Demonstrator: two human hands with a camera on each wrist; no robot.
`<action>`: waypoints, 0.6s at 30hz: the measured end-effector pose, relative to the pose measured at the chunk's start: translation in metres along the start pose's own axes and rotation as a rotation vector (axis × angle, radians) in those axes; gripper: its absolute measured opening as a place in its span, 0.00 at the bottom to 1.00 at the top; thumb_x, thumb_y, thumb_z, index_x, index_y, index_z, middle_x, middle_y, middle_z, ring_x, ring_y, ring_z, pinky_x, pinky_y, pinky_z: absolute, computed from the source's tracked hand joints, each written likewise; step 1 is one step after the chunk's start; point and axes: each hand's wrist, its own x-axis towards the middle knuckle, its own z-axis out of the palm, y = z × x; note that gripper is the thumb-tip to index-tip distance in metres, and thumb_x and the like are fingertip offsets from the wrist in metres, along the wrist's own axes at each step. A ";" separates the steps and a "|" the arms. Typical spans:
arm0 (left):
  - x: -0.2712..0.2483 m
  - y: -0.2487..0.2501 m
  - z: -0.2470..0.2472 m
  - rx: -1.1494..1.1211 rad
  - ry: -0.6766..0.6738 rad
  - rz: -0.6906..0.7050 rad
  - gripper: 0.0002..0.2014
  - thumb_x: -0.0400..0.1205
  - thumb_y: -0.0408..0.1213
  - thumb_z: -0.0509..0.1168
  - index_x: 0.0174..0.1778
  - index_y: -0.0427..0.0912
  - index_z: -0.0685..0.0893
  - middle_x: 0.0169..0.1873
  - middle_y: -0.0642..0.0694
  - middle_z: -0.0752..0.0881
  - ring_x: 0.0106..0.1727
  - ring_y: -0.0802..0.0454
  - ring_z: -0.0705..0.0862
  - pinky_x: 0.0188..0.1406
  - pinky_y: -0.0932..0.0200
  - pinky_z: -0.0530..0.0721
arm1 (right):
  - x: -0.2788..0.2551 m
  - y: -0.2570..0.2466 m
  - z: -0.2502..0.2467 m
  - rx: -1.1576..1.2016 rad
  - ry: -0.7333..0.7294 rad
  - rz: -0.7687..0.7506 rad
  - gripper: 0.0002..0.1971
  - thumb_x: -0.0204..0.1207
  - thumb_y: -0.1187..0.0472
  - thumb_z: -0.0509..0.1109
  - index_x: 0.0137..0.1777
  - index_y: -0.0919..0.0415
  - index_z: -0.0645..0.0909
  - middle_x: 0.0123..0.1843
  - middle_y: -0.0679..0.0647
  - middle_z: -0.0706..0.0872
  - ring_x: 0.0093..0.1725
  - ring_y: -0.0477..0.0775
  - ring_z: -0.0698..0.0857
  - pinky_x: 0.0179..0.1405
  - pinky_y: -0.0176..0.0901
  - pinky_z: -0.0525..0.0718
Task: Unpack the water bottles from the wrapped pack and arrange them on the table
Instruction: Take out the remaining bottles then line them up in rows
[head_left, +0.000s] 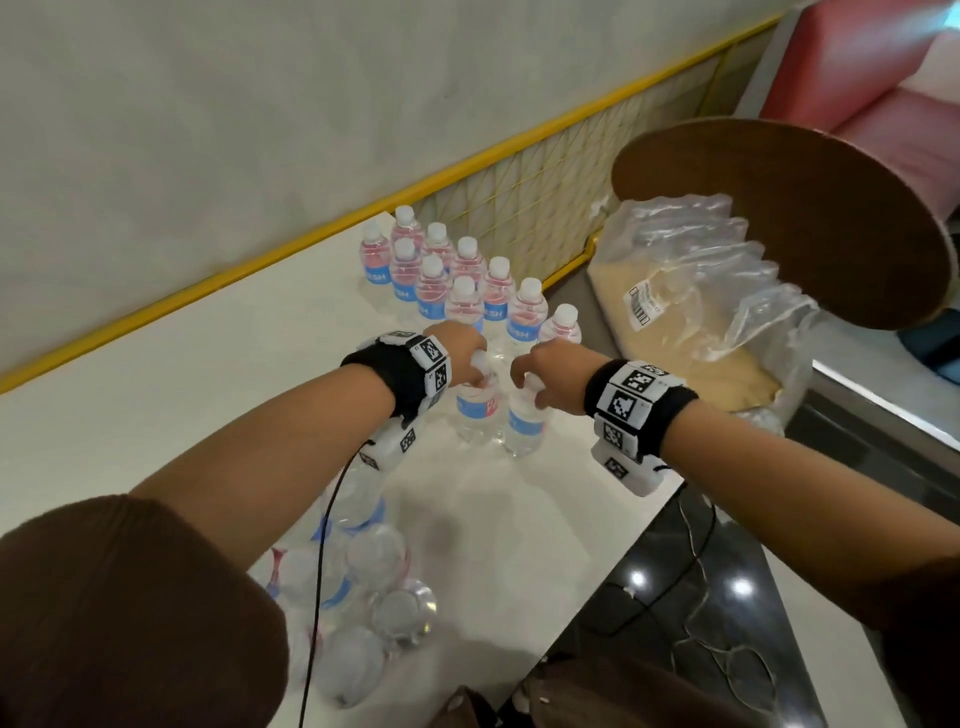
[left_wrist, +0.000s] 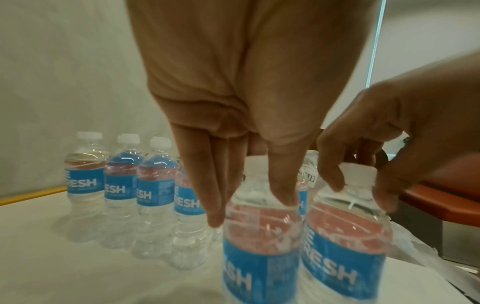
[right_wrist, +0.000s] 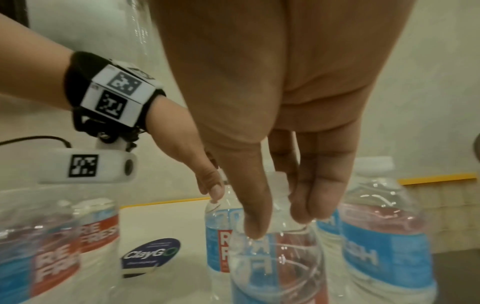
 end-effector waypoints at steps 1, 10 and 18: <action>0.006 0.002 -0.001 -0.016 0.038 -0.012 0.18 0.79 0.46 0.68 0.53 0.34 0.83 0.41 0.42 0.78 0.48 0.41 0.80 0.41 0.56 0.71 | 0.005 0.004 -0.002 -0.002 0.005 0.009 0.18 0.76 0.64 0.69 0.66 0.57 0.76 0.60 0.61 0.82 0.61 0.61 0.80 0.52 0.46 0.76; 0.039 -0.001 -0.012 -0.146 0.161 -0.021 0.25 0.75 0.46 0.72 0.67 0.41 0.80 0.59 0.39 0.85 0.60 0.41 0.83 0.56 0.53 0.81 | 0.023 0.028 -0.008 0.106 0.079 0.083 0.22 0.77 0.60 0.69 0.71 0.56 0.74 0.63 0.61 0.80 0.64 0.62 0.79 0.55 0.45 0.77; 0.047 -0.001 -0.023 -0.124 0.164 -0.029 0.12 0.72 0.46 0.74 0.44 0.42 0.87 0.37 0.44 0.85 0.43 0.43 0.83 0.36 0.59 0.76 | 0.032 0.034 -0.002 0.174 0.108 0.147 0.17 0.75 0.59 0.70 0.65 0.58 0.79 0.55 0.62 0.82 0.59 0.62 0.79 0.45 0.44 0.75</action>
